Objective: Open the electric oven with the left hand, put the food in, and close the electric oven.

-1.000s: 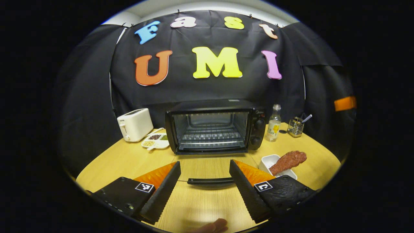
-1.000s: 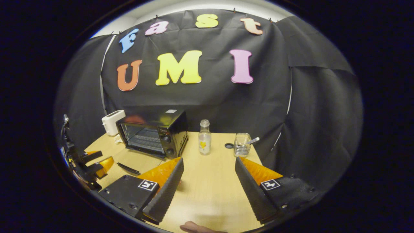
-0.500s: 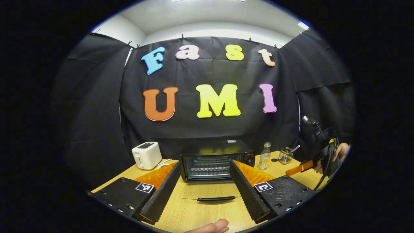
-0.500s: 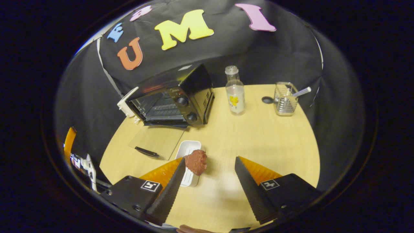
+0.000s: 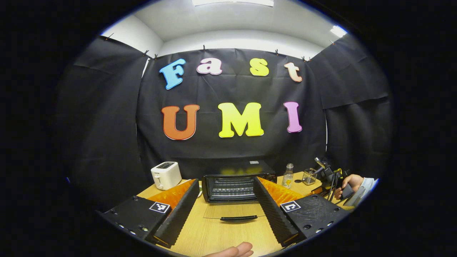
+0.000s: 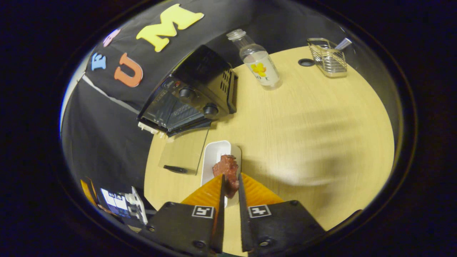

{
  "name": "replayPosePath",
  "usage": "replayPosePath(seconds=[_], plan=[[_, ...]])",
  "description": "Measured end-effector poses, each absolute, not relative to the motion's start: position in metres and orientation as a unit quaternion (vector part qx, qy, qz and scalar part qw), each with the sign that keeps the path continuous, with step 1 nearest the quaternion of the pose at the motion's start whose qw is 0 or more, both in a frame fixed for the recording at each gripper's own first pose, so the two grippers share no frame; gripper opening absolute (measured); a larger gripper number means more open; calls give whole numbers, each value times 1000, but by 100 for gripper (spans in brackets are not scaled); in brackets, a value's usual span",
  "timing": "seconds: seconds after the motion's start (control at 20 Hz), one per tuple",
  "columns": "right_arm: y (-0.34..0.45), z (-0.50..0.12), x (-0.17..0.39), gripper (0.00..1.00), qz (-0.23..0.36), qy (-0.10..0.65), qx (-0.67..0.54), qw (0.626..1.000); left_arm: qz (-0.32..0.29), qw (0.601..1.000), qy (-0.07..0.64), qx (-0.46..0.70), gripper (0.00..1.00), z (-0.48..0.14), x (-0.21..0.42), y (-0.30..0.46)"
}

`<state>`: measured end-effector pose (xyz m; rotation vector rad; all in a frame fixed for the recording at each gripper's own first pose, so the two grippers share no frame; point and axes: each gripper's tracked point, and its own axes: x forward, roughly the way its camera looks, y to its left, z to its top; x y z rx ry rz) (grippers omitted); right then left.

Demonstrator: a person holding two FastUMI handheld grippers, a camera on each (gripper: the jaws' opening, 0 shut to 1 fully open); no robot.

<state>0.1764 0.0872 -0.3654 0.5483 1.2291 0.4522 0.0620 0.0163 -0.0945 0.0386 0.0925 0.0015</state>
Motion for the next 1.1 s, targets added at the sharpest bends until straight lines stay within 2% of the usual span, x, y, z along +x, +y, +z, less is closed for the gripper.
replayPosePath(seconds=[0.05, 0.15, 0.4, 0.65, 1.1], plan=[[87, -364, 174, 13, 214, 562, 246, 761, 5, 999, 49, 19, 96, -97, 62, 21], [89, -357, 169, 11, 222, 549, 218, 775, 10, 998, 52, 14, 96, -100, 59, 26], [87, -328, 153, 10, 244, 491, 84, 832, 9, 999, 50, 14, 96, -104, 54, 38], [97, -297, 143, 10, 253, 398, -87, 877, 17, 998, 56, 18, 96, -113, 49, 48], [172, -263, 142, 10, 270, 279, -198, 900, 16, 998, 61, 22, 96, -120, 35, 57]])
